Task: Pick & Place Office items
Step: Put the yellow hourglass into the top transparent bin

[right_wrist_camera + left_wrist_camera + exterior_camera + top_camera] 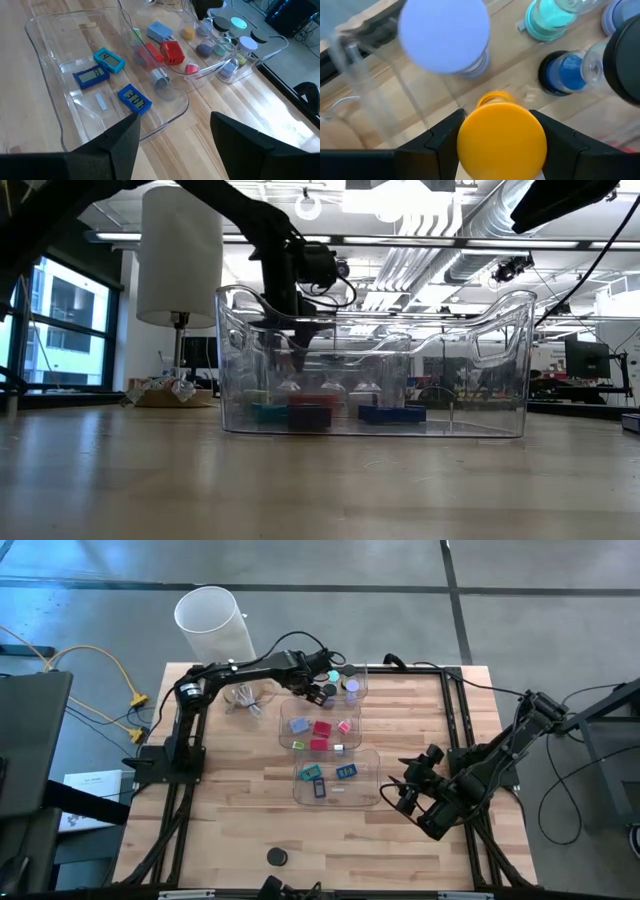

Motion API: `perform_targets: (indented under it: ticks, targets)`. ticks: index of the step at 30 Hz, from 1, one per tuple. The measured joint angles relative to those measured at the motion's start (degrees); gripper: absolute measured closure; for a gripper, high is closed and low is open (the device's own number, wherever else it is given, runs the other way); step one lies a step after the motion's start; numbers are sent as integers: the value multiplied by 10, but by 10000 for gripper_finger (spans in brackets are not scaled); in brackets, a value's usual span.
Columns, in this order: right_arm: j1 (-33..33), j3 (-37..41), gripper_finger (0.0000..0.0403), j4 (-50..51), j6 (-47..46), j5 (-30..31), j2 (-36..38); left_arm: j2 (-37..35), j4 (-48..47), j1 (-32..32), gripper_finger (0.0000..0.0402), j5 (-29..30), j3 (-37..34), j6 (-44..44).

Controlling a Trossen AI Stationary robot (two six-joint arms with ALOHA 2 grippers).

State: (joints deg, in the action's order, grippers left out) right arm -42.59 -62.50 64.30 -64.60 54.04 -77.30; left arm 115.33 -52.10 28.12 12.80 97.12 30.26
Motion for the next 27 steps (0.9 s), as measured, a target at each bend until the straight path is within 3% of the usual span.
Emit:
perform_targets:
  ticks: [27]
  targets:
    - [0, 0, 172, -3, 4, -1, 0, 8, 16, -3, 195, -7, 0, -2]
